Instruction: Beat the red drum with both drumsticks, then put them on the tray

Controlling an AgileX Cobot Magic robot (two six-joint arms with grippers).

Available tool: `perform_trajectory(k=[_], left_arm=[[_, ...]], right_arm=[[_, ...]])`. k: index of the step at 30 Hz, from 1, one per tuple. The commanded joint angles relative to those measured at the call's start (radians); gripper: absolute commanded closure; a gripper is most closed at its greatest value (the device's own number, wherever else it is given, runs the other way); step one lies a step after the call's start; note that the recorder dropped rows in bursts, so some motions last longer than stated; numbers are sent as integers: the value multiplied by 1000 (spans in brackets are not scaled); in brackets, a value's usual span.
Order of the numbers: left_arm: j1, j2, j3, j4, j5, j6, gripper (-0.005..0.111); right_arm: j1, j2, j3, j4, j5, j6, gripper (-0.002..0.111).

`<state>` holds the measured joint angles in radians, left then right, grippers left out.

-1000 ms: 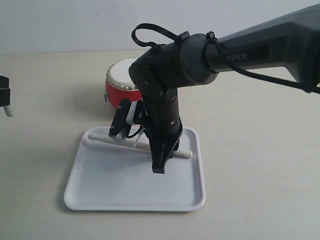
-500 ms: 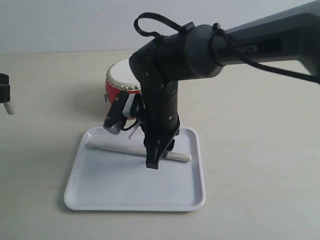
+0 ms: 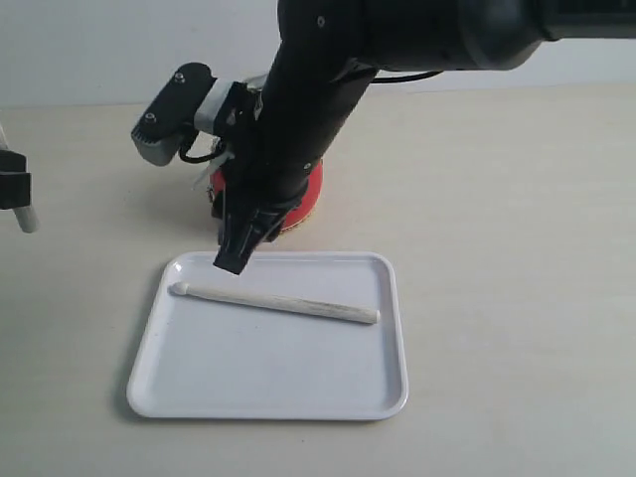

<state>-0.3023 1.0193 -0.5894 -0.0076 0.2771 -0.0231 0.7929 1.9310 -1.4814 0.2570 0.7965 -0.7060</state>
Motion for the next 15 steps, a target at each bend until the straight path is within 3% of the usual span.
perform_trajectory(k=[1,5,11,15], left_arm=[[2,58,4,-5,-60,9,107],[2,100,4,-5,-118,51,107],[2,150,4,-5,-277,71,107],[2,180,4,-5,-320,43,107]], right_arm=[[-58,-9,-1,342,4,-334,68],[-146,-9,-1,667,167,-622,68],[-239,-5,1,793,348,-726,68],[-259,21,2,918,348,-869,68]])
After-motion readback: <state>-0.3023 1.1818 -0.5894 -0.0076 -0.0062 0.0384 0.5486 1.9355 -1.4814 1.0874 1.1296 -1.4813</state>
